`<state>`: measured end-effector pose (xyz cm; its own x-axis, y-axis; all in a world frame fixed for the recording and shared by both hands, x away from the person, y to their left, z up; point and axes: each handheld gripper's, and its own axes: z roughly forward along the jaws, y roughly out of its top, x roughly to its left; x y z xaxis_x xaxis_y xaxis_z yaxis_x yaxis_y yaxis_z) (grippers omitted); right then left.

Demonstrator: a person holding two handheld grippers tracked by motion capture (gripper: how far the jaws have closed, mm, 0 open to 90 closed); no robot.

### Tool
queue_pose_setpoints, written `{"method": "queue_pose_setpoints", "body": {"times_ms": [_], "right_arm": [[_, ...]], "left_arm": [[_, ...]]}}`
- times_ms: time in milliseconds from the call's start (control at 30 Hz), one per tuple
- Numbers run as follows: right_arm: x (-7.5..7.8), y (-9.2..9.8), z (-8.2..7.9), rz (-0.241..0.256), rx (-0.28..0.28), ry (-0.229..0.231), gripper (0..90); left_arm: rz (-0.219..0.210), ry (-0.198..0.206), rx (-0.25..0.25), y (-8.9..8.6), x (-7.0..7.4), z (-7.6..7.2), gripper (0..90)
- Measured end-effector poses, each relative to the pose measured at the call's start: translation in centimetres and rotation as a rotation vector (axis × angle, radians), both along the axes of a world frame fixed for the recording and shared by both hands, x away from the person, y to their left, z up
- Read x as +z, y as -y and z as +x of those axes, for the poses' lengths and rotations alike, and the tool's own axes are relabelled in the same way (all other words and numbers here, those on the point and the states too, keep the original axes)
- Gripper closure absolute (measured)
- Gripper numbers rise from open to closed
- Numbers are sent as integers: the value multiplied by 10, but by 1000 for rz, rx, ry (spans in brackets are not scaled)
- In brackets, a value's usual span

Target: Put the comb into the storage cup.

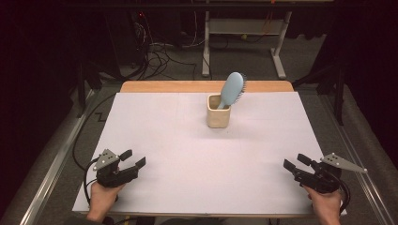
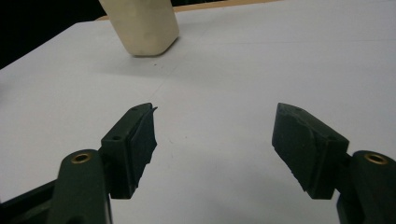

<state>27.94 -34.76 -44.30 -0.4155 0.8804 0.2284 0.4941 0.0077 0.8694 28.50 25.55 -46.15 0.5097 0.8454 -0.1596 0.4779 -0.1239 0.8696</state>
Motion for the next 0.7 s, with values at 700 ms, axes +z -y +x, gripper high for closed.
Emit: {"method": "queue_pose_setpoints", "body": {"times_ms": [700], "right_arm": [[-13, -3, -5, -4, 2, -29, 306]], "left_arm": [[-3, -1, 5, -1, 0, 0, 338]]}}
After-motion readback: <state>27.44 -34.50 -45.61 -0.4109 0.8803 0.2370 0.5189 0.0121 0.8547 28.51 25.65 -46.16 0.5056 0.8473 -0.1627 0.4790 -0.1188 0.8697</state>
